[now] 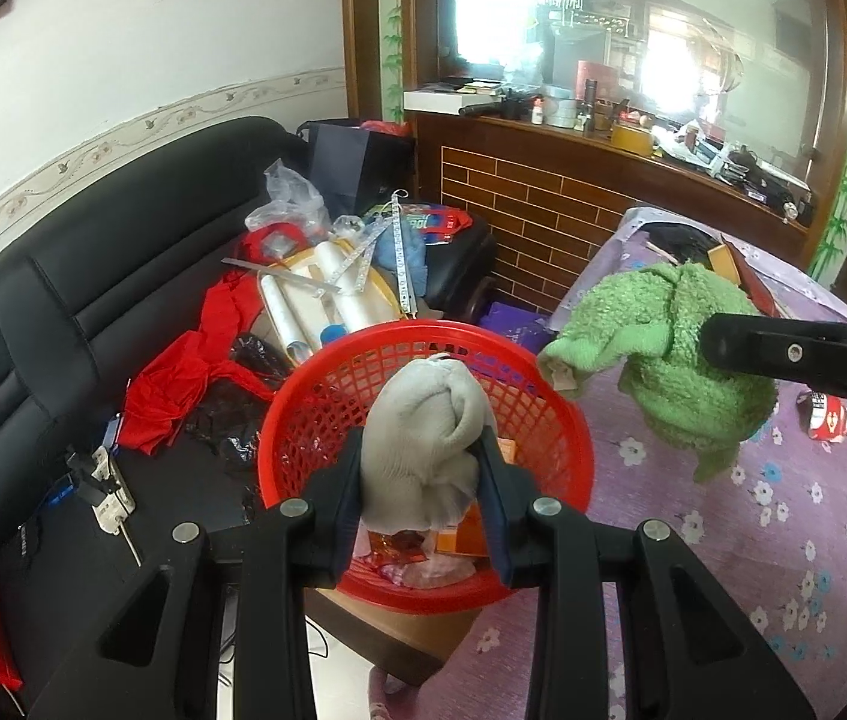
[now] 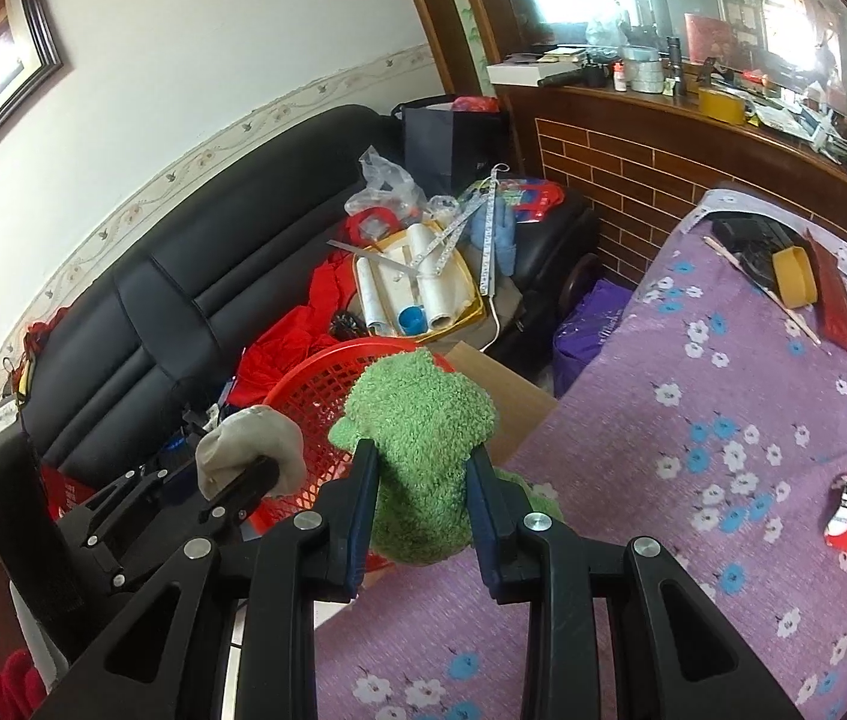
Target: Collect trash
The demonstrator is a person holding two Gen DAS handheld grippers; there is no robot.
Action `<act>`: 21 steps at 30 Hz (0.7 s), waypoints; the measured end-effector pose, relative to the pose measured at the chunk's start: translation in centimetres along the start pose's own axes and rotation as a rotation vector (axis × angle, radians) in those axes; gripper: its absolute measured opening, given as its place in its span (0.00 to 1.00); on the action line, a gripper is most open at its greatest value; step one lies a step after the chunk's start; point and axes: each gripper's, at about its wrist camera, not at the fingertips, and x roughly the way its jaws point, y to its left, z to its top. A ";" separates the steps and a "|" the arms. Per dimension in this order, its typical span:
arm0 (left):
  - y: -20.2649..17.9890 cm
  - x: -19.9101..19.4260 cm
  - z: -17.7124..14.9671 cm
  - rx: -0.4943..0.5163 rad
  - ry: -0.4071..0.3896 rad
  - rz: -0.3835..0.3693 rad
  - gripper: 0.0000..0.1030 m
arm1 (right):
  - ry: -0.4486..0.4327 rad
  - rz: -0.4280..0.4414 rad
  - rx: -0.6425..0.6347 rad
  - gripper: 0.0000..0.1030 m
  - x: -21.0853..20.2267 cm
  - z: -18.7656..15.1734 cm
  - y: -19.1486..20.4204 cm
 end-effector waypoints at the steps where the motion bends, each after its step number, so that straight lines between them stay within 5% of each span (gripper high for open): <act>1: 0.1 0.1 0.0 -0.001 0.001 0.002 0.32 | 0.002 0.001 -0.003 0.31 0.2 0.2 0.1; 21: 1.2 2.2 0.6 -0.007 0.014 0.029 0.32 | 0.052 0.005 0.001 0.31 4.0 2.0 1.3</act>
